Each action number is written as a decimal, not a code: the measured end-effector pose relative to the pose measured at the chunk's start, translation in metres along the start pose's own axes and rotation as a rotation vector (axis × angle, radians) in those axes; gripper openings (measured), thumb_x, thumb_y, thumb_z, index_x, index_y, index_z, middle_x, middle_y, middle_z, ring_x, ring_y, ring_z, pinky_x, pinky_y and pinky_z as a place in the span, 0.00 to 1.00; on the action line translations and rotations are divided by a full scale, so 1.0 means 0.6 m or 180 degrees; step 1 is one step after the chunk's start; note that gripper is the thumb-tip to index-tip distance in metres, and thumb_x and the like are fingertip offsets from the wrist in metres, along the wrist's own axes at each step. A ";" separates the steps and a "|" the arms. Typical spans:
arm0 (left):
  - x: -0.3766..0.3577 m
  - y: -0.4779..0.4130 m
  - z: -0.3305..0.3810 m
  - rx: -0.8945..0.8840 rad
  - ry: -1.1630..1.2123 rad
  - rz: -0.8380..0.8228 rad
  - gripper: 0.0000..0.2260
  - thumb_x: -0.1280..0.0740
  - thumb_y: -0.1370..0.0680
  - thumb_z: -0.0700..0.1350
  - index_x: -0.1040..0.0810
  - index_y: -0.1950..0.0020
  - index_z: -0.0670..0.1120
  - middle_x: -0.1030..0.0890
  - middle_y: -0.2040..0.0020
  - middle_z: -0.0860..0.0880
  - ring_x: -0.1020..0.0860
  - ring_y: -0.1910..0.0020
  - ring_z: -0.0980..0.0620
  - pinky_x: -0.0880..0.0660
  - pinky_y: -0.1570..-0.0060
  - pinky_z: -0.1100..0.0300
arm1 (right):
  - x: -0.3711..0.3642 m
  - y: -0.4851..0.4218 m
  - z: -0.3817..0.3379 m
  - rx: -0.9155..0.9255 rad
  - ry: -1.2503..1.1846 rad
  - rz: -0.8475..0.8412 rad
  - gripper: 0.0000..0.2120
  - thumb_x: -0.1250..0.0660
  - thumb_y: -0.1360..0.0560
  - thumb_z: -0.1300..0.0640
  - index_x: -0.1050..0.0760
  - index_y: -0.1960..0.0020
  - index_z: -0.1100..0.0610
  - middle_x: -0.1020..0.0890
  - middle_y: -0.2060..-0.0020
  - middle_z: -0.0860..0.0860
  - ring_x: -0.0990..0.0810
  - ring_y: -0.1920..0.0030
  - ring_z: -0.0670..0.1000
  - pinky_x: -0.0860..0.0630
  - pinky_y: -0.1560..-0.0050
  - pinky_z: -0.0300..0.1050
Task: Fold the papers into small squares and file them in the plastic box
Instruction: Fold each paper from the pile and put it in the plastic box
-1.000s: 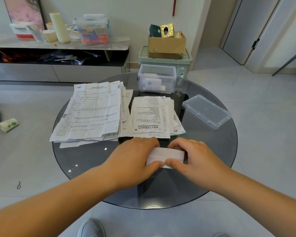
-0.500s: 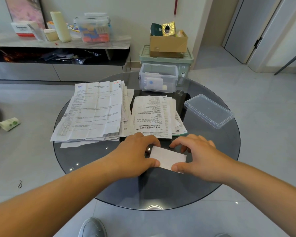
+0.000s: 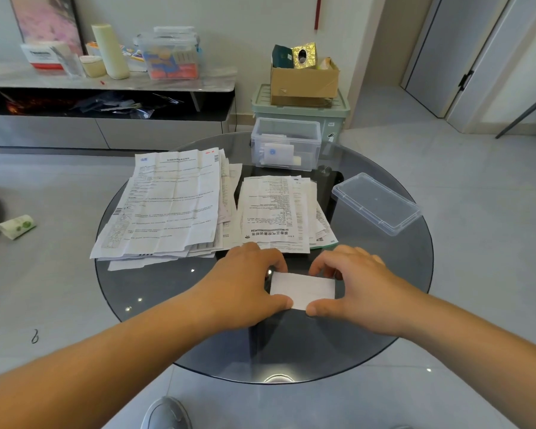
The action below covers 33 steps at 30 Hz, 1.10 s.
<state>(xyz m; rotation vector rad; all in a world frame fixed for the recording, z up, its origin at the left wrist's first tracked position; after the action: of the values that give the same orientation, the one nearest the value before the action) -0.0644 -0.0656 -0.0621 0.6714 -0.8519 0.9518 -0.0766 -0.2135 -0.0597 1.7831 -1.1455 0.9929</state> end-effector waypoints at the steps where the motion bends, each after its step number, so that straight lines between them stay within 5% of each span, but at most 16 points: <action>1: 0.000 0.000 0.001 -0.0009 -0.0020 -0.0003 0.16 0.26 0.29 0.58 0.25 0.45 0.58 0.28 0.49 0.55 0.28 0.48 0.54 0.26 0.46 0.57 | -0.001 -0.001 -0.004 0.0018 -0.0020 -0.0010 0.21 0.25 0.33 0.35 0.29 0.47 0.40 0.27 0.49 0.39 0.29 0.45 0.45 0.30 0.39 0.49; 12: 0.008 0.010 0.024 -0.0249 0.0213 -0.0012 0.15 0.24 0.29 0.52 0.29 0.51 0.55 0.24 0.53 0.56 0.26 0.56 0.58 0.27 0.60 0.63 | -0.008 -0.002 -0.009 0.0032 -0.0577 -0.0150 0.18 0.22 0.33 0.45 0.30 0.54 0.45 0.25 0.54 0.41 0.25 0.53 0.44 0.26 0.57 0.41; 15: 0.008 0.013 0.026 -0.0256 0.0168 -0.0022 0.17 0.24 0.29 0.53 0.31 0.49 0.56 0.24 0.54 0.56 0.25 0.57 0.57 0.27 0.61 0.63 | -0.006 -0.004 0.001 0.0051 -0.1197 0.0017 0.12 0.25 0.27 0.51 0.28 0.53 0.45 0.19 0.60 0.45 0.20 0.59 0.45 0.21 0.56 0.48; 18: 0.004 0.016 0.028 -0.0291 0.0311 -0.0108 0.22 0.24 0.27 0.53 0.35 0.43 0.58 0.24 0.51 0.58 0.24 0.56 0.58 0.27 0.59 0.67 | 0.000 -0.005 0.013 0.0008 -0.1422 0.0171 0.10 0.25 0.26 0.54 0.27 0.52 0.45 0.18 0.62 0.45 0.19 0.61 0.45 0.21 0.58 0.45; 23: -0.007 0.021 0.041 -0.0596 0.0033 -0.0435 0.19 0.27 0.26 0.56 0.26 0.37 0.61 0.26 0.46 0.61 0.27 0.50 0.63 0.29 0.52 0.71 | 0.000 -0.007 0.003 0.0173 -0.0801 0.0324 0.06 0.27 0.26 0.51 0.24 0.54 0.44 0.23 0.54 0.39 0.24 0.52 0.42 0.27 0.54 0.36; 29: -0.014 0.029 0.038 -0.0583 -0.0127 -0.0737 0.23 0.25 0.29 0.61 0.20 0.37 0.55 0.27 0.51 0.57 0.26 0.52 0.57 0.26 0.49 0.59 | 0.012 0.011 -0.024 0.0529 -0.0405 0.0599 0.02 0.31 0.23 0.48 0.22 0.50 0.43 0.27 0.52 0.37 0.29 0.47 0.39 0.30 0.49 0.34; 33: -0.015 0.031 0.028 -0.0563 -0.0061 -0.0722 0.17 0.27 0.24 0.53 0.21 0.36 0.58 0.27 0.52 0.57 0.26 0.53 0.59 0.28 0.52 0.65 | -0.011 0.035 -0.044 0.0882 -0.0262 0.0187 0.15 0.31 0.28 0.36 0.25 0.44 0.40 0.27 0.49 0.35 0.30 0.44 0.39 0.28 0.47 0.36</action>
<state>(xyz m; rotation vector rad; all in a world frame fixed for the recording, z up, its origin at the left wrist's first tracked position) -0.0892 -0.0749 -0.0592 0.6103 -0.8460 0.6591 -0.1033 -0.1940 -0.0510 2.0343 -1.1611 1.1689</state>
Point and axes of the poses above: each hand's wrist, its own y-axis away from the middle knuckle, its own x-axis out of the back of the hand, z = x × y, the point moved 9 cm from there along -y, towards the middle knuckle
